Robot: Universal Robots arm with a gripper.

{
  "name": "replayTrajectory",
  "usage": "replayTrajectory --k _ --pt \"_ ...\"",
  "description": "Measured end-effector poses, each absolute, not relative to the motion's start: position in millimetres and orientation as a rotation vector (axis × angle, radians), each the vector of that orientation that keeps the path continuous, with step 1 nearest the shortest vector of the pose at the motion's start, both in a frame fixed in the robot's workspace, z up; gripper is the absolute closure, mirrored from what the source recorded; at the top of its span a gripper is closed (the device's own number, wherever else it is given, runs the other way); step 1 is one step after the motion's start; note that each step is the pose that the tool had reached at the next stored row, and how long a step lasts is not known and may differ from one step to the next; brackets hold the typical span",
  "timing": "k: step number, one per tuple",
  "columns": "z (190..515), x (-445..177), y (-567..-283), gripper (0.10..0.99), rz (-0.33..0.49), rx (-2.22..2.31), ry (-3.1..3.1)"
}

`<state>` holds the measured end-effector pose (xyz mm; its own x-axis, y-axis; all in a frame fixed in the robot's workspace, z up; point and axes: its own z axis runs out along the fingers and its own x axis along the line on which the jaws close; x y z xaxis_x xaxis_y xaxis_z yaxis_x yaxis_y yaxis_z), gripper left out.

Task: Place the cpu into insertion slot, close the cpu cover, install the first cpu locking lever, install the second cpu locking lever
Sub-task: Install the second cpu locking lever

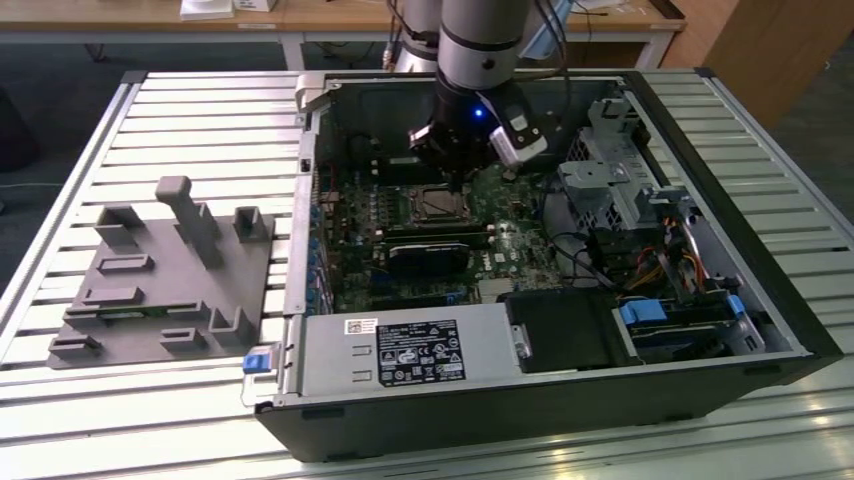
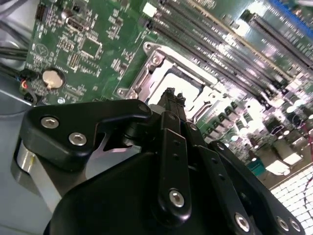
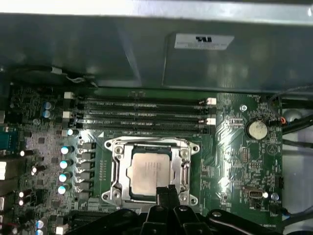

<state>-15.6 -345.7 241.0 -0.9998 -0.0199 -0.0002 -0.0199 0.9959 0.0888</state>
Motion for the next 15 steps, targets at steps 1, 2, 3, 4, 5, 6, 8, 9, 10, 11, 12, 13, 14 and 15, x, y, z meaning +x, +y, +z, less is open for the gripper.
replayTrajectory --k 1,2,3,4,5,6,8,9,10,11,12,13,14,15 --pt "241 -16 -347 0.98 -0.139 0.031 -3.137" --pt "241 -16 -349 0.98 -0.139 0.031 -3.137" --pt "240 -16 -351 0.98 -0.14 0.031 -3.137" --pt "240 -16 -352 0.98 -0.14 0.031 -3.137" --pt "240 -16 -354 0.98 -0.14 0.031 -3.137" --pt "240 -16 -355 0.98 -0.14 0.031 -3.136" --pt "238 -16 -356 0.98 -0.14 0.031 -3.135" --pt "237 -16 -356 0.98 -0.14 0.031 -3.134" --pt "236 -16 -357 0.98 -0.14 0.031 -3.132" --pt "235 -16 -357 0.98 -0.139 0.031 -3.129" --pt "235 -16 -358 0.98 -0.139 0.03 -3.128" --pt "235 -16 -359 0.98 -0.139 0.03 -3.127" --pt "234 -16 -360 0.98 -0.139 0.03 -3.126" --pt "234 -16 -362 0.98 -0.139 0.03 -3.126"
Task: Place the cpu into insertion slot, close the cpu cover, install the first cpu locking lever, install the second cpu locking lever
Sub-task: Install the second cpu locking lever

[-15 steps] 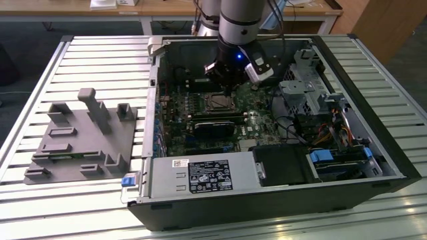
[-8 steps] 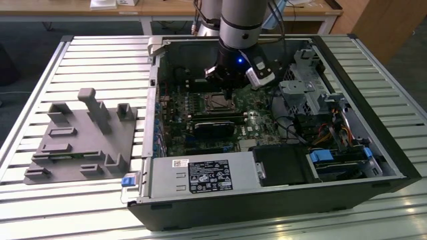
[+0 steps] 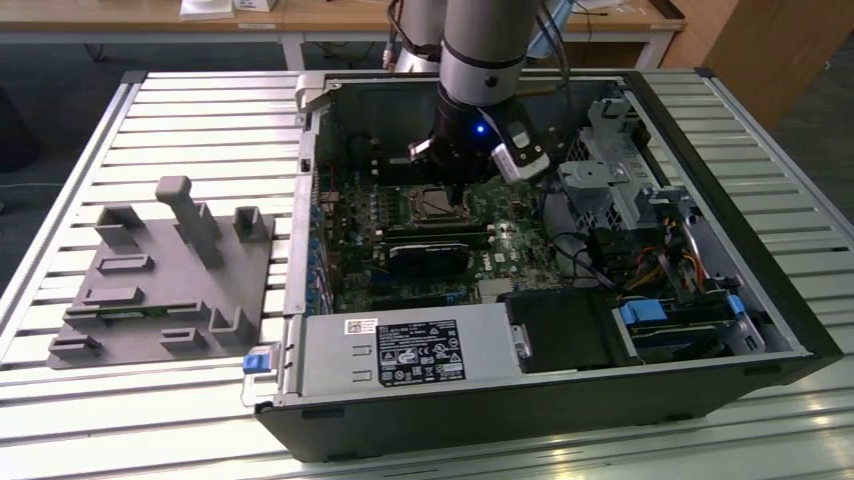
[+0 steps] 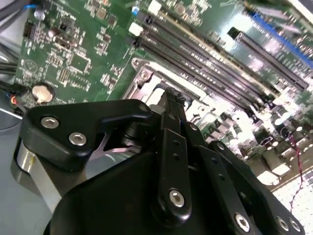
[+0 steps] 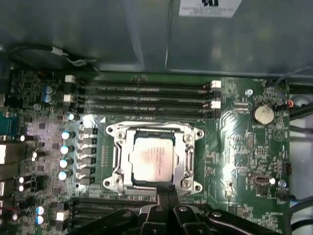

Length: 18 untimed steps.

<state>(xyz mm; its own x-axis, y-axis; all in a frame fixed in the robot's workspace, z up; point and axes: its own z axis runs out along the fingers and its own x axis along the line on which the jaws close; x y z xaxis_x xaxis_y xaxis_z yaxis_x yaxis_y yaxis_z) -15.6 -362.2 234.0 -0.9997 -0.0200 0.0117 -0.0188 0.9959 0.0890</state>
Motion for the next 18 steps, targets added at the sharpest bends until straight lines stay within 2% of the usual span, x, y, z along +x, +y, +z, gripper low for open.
replayTrajectory --k 18 --pt "232 -45 -375 0.98 -0.14 0.03 -3.125"
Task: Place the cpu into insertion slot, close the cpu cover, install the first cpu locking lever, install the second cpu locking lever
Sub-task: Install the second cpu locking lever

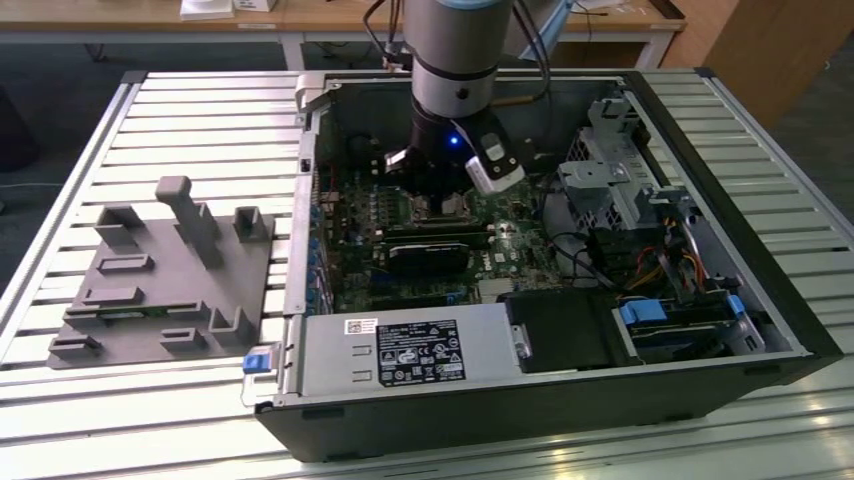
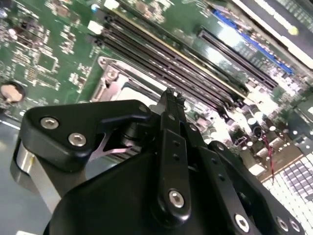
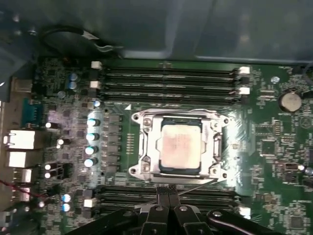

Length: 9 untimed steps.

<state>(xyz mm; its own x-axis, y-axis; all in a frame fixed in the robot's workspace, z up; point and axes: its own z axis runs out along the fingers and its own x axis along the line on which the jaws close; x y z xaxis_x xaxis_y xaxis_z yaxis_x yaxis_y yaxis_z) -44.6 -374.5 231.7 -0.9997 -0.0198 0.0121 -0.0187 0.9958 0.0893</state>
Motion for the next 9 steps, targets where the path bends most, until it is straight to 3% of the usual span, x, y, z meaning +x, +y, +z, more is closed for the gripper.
replayTrajectory --k 9 --pt "230.4 -48.4 -383.2 0.98 -0.172 0.03 -3.124"
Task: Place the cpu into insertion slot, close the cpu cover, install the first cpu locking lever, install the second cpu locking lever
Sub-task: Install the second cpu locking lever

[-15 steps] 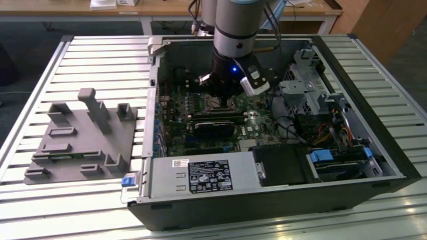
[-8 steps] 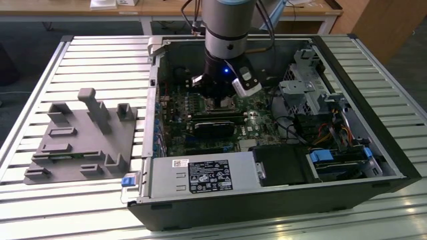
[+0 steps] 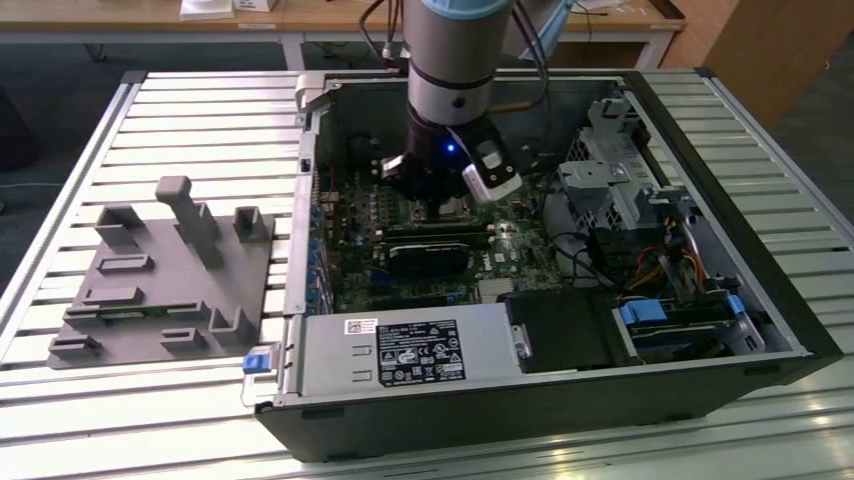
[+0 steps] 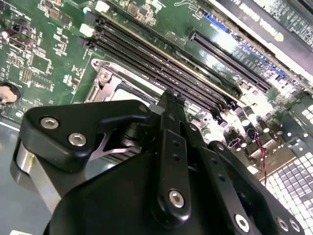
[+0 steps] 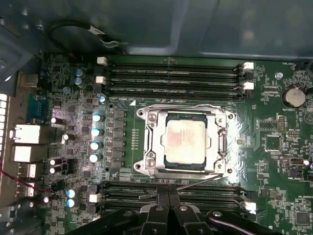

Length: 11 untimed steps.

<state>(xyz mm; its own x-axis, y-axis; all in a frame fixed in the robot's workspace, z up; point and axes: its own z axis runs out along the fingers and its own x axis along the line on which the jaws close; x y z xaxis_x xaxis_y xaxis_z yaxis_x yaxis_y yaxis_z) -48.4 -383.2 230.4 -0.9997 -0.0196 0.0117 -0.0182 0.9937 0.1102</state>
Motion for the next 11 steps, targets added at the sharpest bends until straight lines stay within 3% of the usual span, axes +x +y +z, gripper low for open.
replayTrajectory --k 11 --pt "216 -54 -383 0.98 -0.185 0.03 -3.123"
